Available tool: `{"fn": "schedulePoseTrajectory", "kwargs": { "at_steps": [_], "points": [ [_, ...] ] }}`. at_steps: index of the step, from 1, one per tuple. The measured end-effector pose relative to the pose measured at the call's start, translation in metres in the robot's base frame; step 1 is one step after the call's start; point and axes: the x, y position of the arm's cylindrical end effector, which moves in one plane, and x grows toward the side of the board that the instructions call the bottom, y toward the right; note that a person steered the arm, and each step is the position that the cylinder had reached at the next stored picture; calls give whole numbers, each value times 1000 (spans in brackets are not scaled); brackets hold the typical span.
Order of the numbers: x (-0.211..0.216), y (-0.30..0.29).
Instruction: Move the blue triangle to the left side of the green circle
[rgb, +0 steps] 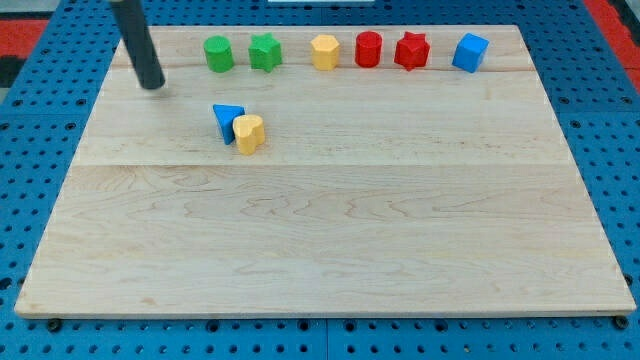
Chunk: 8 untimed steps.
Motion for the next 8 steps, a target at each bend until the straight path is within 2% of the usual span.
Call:
{"fn": "schedulePoseTrajectory", "kwargs": {
  "at_steps": [1, 2, 3, 5, 6, 7, 8],
  "points": [
    [93, 5],
    [178, 48],
    [201, 128],
    [131, 129],
    [125, 86],
    [125, 112],
    [117, 172]
  ]
}}
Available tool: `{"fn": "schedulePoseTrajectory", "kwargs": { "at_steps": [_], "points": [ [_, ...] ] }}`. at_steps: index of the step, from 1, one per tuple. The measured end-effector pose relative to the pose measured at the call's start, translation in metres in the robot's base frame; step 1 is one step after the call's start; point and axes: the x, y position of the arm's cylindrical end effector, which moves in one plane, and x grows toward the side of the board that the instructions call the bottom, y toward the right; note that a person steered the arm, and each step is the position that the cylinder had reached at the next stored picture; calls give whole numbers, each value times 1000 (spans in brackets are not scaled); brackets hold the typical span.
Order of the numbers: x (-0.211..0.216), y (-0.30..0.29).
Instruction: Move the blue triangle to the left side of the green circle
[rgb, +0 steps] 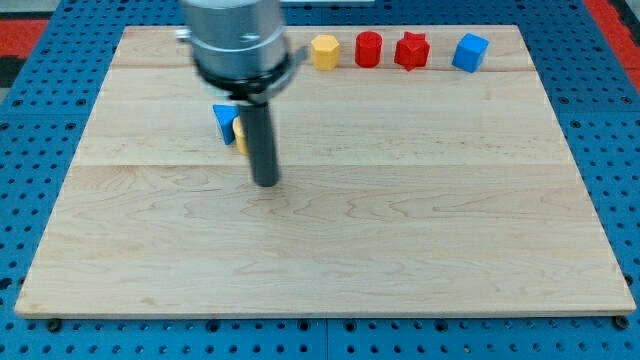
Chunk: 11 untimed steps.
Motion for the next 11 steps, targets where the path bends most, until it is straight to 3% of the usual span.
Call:
{"fn": "schedulePoseTrajectory", "kwargs": {
  "at_steps": [1, 3, 4, 5, 7, 8, 10, 11],
  "points": [
    [-34, -48],
    [-79, -59],
    [-102, -100],
    [-153, -126],
    [-133, -170],
    [-162, -188],
    [-128, -166],
    [-130, -112]
  ]
}}
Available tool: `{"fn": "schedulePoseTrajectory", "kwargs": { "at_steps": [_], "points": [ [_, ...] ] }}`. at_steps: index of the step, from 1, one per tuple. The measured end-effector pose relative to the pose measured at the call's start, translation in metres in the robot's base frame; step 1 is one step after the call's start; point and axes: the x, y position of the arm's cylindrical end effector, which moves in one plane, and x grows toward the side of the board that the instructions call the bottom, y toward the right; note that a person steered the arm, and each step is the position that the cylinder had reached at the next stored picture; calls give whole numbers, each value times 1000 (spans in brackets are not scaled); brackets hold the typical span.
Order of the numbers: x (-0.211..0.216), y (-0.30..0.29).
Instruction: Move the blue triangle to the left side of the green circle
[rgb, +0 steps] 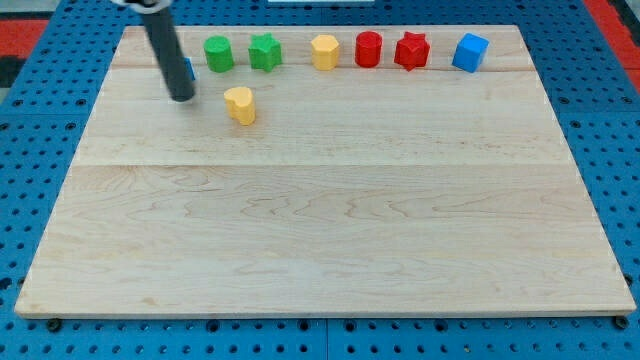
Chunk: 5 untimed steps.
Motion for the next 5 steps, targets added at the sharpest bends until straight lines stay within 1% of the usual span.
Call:
{"fn": "schedulePoseTrajectory", "kwargs": {
  "at_steps": [1, 2, 4, 5],
  "points": [
    [-15, -13],
    [-27, -62],
    [-37, -74],
    [-48, -103]
  ]
}}
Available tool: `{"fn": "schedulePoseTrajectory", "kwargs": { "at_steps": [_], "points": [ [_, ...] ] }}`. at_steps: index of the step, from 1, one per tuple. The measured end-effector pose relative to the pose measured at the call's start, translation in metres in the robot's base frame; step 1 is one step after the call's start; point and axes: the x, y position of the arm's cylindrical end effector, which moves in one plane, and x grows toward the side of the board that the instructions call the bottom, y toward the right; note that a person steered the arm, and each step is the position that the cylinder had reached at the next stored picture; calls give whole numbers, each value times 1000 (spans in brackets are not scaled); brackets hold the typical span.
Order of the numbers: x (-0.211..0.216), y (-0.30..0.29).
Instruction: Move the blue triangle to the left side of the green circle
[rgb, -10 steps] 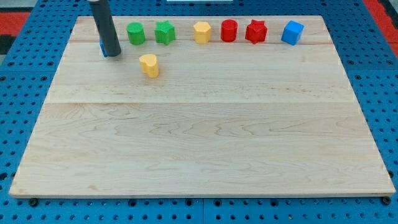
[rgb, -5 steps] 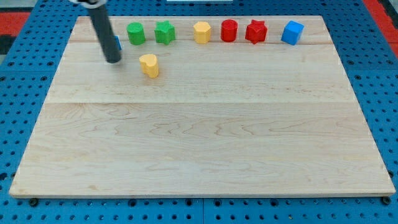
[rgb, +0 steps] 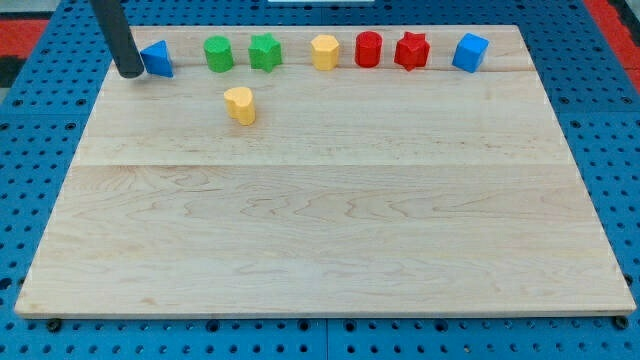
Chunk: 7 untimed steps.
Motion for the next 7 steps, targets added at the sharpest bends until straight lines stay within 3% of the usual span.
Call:
{"fn": "schedulePoseTrajectory", "kwargs": {
  "at_steps": [3, 5, 6, 7],
  "points": [
    [-26, 41],
    [-36, -8],
    [3, -27],
    [39, -1]
  ]
}}
